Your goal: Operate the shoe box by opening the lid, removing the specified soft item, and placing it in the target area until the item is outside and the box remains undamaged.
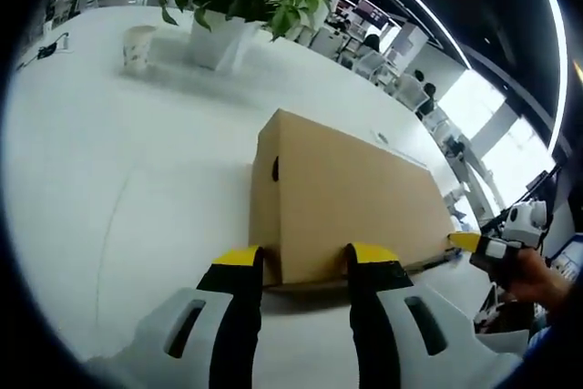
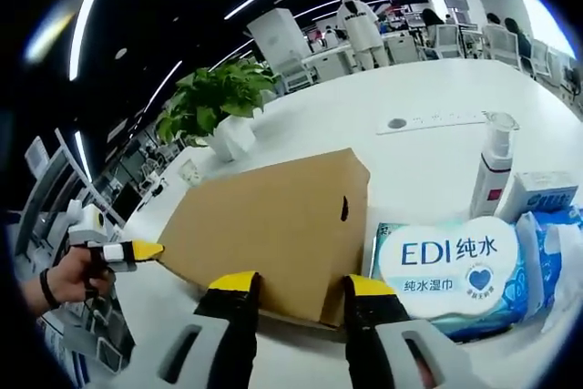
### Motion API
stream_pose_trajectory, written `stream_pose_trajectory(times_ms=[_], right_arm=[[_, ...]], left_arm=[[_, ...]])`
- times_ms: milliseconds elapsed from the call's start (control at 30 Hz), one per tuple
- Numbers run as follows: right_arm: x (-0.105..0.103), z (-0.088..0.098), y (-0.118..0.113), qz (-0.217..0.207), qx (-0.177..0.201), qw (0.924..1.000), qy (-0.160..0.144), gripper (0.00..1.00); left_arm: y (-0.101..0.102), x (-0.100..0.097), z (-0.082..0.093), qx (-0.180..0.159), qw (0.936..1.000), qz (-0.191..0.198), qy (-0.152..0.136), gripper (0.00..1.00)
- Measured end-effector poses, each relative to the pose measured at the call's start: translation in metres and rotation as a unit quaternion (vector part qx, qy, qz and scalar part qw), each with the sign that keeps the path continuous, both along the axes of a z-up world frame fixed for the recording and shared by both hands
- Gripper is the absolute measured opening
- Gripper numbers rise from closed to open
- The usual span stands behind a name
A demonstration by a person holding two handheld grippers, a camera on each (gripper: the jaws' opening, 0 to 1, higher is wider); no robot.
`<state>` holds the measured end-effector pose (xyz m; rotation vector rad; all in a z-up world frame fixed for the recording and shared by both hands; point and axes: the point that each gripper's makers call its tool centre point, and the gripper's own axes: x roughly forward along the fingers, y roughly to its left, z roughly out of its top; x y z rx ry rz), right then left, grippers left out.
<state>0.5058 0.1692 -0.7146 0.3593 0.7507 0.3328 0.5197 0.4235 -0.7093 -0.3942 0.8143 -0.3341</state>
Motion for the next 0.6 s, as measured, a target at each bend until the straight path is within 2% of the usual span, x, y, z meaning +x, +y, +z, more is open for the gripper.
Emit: stream_pose_trajectory(times_ms=[367, 500, 600], right_arm=[[-0.003, 0.002, -0.004, -0.003, 0.005, 0.9999, 0.012, 0.35], [-0.012, 0.007, -0.02, -0.008, 0.004, 1.0, -0.001, 0.4], [-0.024, 0.014, -0.036, -0.02, 0.004, 0.9997, -0.013, 0.41]], left_arm=[[0.001, -0.004, 0.006, 0.014, 0.9999, 0.002, -0.008, 0.35], [0.007, -0.006, 0.018, 0.028, 0.999, 0.003, -0.035, 0.4], [0.009, -0.014, 0.022, 0.044, 0.998, -0.003, -0.046, 0.43]])
